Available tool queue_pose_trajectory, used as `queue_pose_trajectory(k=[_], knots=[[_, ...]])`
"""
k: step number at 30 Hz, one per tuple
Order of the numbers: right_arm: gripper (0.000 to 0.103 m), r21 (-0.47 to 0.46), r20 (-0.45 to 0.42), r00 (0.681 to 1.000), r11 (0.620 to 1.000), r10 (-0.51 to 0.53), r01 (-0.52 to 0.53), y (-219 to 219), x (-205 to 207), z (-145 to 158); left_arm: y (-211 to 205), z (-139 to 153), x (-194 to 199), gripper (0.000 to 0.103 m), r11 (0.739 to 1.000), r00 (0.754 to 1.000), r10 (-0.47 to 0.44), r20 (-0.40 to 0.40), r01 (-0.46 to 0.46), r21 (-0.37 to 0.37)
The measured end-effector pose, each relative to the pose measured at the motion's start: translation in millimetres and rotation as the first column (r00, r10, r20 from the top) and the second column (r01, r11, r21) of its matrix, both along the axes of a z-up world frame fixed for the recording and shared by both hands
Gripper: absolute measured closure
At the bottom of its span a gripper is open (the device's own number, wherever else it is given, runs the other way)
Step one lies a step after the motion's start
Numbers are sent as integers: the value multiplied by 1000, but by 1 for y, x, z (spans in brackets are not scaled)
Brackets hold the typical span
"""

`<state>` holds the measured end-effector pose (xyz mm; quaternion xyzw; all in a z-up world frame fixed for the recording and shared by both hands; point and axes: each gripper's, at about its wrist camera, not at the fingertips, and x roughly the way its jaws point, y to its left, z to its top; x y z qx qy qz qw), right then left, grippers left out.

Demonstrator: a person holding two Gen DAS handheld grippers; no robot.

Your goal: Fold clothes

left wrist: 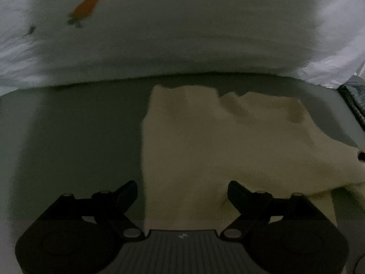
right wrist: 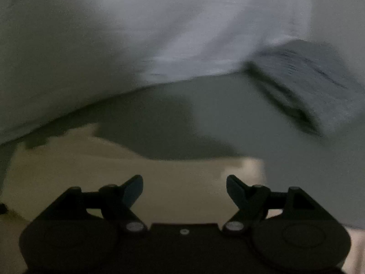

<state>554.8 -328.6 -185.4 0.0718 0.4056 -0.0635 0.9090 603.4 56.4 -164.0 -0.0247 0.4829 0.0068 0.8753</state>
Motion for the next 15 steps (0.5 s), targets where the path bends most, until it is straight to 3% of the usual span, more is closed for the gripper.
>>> queue_pose_trajectory(k=[4, 6, 10, 13, 15], knots=[[22, -20, 3, 996, 995, -93, 93, -23, 0, -15, -23, -17, 15, 7, 995, 996, -74, -47, 77, 57], [22, -22, 10, 995, 994, -104, 104, -18, 9, -19, -29, -23, 17, 0, 991, 995, -91, -30, 93, 100], [33, -7, -30, 997, 998, -66, 66, -12, 27, -28, -20, -25, 19, 0, 996, 997, -67, -38, 69, 54], [55, -53, -22, 999, 998, -29, 28, 0, 27, -29, -20, -27, 19, 0, 995, 997, -78, -22, 79, 58], [92, -56, -10, 1000, 998, -20, 19, 3, 29, -27, -20, -29, 18, 0, 996, 997, -71, -10, 72, 55]])
